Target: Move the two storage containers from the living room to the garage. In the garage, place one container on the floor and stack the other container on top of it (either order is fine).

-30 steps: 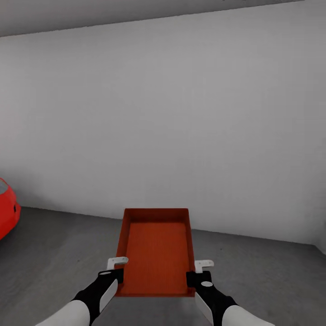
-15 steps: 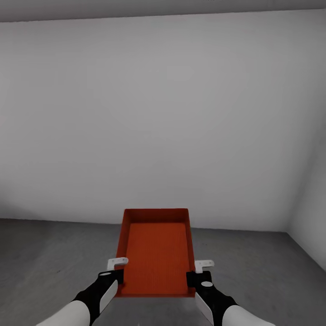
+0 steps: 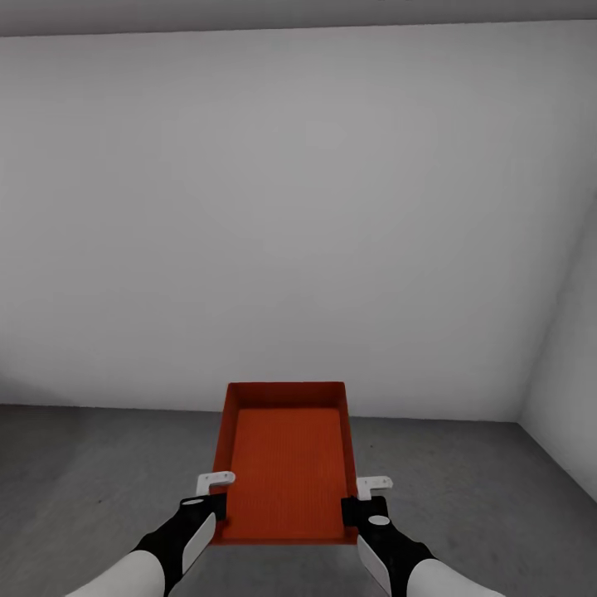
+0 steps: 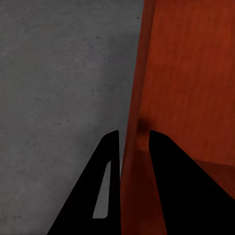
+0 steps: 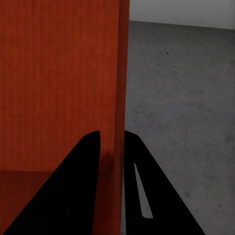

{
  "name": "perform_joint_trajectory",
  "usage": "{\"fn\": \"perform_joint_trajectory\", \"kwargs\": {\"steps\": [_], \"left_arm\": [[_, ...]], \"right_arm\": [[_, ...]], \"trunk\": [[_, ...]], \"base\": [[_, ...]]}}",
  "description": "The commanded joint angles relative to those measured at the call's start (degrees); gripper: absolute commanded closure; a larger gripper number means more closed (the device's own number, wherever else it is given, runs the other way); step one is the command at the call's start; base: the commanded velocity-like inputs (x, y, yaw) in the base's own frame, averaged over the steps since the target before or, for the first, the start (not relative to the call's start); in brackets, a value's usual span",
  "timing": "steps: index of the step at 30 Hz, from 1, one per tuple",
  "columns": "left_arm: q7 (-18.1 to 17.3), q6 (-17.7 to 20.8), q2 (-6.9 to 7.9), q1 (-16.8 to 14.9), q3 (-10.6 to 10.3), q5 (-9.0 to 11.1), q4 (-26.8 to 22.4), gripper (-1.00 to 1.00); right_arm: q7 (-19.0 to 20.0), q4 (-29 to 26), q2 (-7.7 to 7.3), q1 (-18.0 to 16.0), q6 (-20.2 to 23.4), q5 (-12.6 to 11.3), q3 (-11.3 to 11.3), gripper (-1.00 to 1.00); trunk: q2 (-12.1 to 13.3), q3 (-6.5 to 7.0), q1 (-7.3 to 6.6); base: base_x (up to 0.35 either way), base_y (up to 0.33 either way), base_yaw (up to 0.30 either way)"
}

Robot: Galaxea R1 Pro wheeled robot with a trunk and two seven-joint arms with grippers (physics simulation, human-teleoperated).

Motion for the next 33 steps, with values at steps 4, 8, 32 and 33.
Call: {"fn": "perform_joint_trajectory", "kwargs": {"steps": [4, 8, 32, 33], "left_arm": [[0.56, 0.07, 0.11, -0.03, -0.79, 0.74, -0.39, 1.00], [0.56, -0.41, 0.16, -0.03, -0.89, 0.78, -0.42, 1.00], [0.49, -3.36, 0.19, -0.04, -4.68, 6.71, 2.58, 1.00], [0.48, -3.37, 0.19, -0.03, -0.25, 0.82, -0.21, 1.00]], "right_arm": [[-0.43, 0.23, 0.45, -0.02, -0.46, -0.62, 0.27, 1.00], [-0.43, 0.23, 0.38, -0.02, -0.45, -0.02, 0.24, 1.00], [-0.71, 0.21, -0.15, -0.02, 0.25, 1.85, 0.07, 1.00], [-0.82, 0.22, -0.15, -0.02, 0.25, -1.02, 0.08, 1.00]], "trunk": [[-0.05, -0.08, 0.00], [-0.05, -0.08, 0.00], [-0.05, -1.50, 0.00], [-0.05, -1.59, 0.00]], "base": [[0.000, 0.000, 0.000], [0.000, 0.000, 0.000], [0.000, 0.000, 0.000], [0.000, 0.000, 0.000]]}}
